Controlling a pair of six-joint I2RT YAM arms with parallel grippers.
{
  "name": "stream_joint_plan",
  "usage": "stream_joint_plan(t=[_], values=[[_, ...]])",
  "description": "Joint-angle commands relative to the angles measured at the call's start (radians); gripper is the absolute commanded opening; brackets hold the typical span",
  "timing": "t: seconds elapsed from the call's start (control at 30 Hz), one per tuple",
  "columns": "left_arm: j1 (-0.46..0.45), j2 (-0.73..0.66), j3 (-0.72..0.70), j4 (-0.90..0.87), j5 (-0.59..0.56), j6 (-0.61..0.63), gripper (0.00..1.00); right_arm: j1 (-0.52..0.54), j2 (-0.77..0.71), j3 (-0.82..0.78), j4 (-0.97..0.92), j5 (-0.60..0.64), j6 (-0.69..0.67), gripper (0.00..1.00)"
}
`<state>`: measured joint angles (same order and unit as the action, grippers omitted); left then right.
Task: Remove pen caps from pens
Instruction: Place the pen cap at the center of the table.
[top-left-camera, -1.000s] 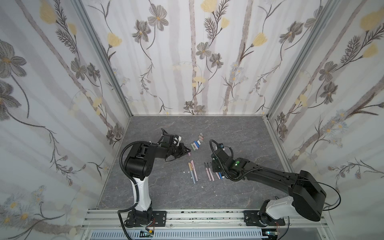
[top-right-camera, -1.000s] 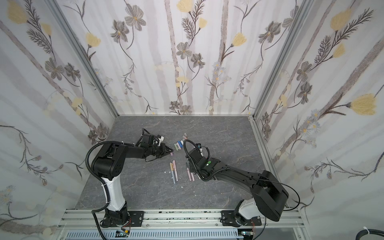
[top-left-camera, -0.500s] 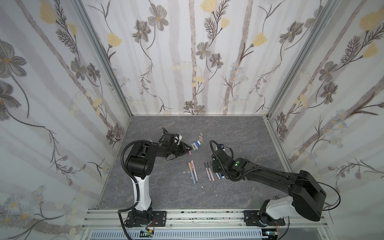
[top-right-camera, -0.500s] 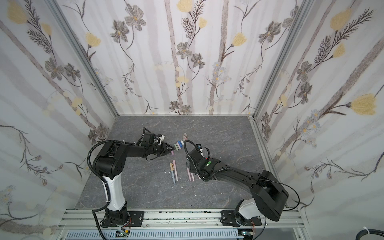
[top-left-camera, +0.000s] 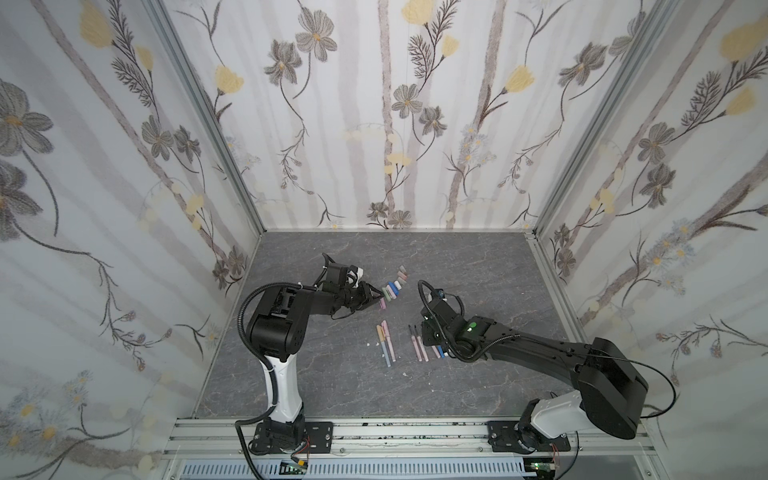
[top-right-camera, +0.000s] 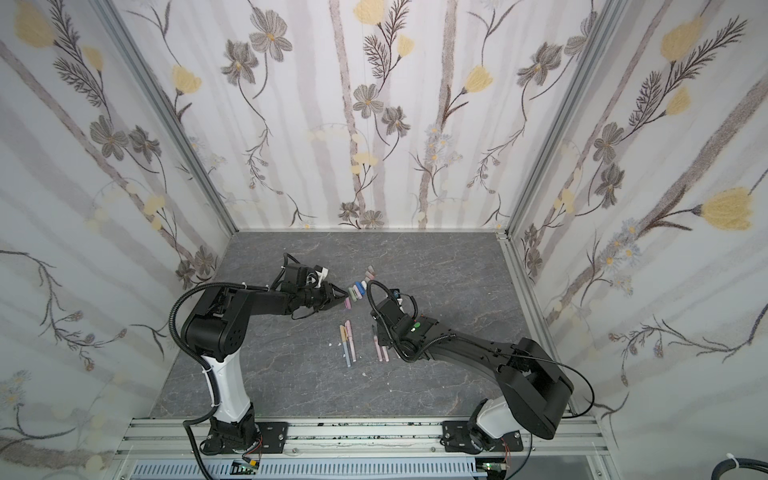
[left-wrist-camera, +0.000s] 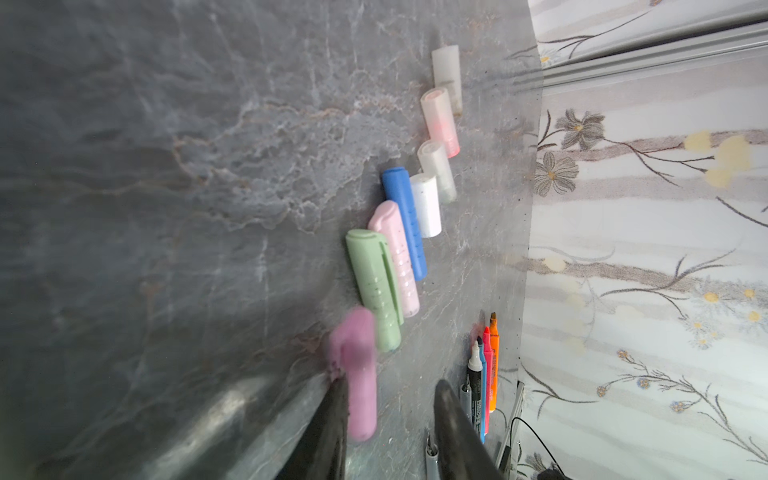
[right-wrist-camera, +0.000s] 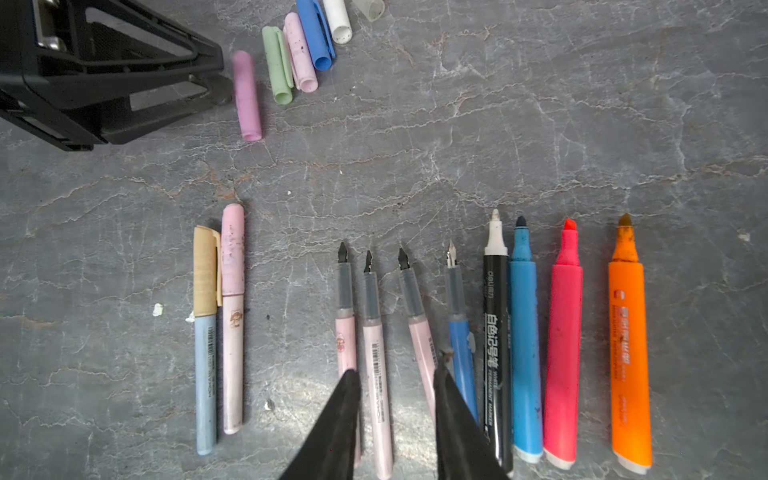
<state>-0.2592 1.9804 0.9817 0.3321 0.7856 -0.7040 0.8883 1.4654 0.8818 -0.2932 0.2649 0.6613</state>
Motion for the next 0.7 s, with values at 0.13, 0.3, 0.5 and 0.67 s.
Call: stream_joint_plan(t=[0.13,0.3,0.5,0.67], values=[[0.002,0.001,0.01,0.043,0.015,-0.042,0.34,0.001,0.043,0.075,0.049,-0.026,-0.03,0.32],[0.013,-0.033,-0.002,0.03,0.012,-0.032,0.34,0.009,0.053,0.07,0.063,-0.046,-0.03,0.32],[0.05,-0.114,-0.046,-0.034,0.015,0.022,0.34,0.053,0.098,0.072,0.077,-0.075,-0.011,0.32],[0.104,-0.201,-0.084,-0.104,0.017,0.078,0.34,0.119,0.195,0.11,0.076,-0.085,0.017,0.32]])
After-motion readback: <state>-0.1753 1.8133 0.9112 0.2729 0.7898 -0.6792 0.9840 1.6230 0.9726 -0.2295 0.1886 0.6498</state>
